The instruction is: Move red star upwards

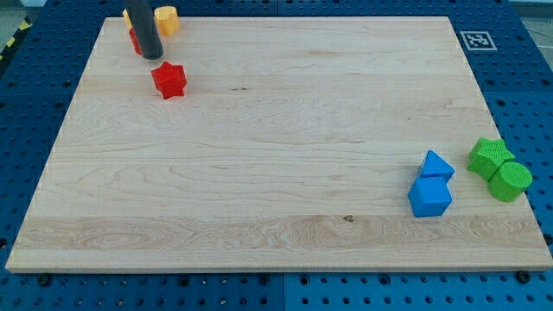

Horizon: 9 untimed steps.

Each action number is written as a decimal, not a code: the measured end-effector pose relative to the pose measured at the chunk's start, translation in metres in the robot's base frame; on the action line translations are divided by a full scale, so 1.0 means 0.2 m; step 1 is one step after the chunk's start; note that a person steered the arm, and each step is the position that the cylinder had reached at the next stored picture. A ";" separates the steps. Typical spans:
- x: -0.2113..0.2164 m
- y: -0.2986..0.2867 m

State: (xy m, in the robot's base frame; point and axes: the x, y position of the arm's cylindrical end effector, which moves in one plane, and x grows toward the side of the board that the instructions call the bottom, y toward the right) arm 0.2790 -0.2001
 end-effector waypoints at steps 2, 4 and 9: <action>-0.01 -0.12; 0.04 -0.17; 0.53 0.21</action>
State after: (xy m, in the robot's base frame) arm 0.3848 -0.1572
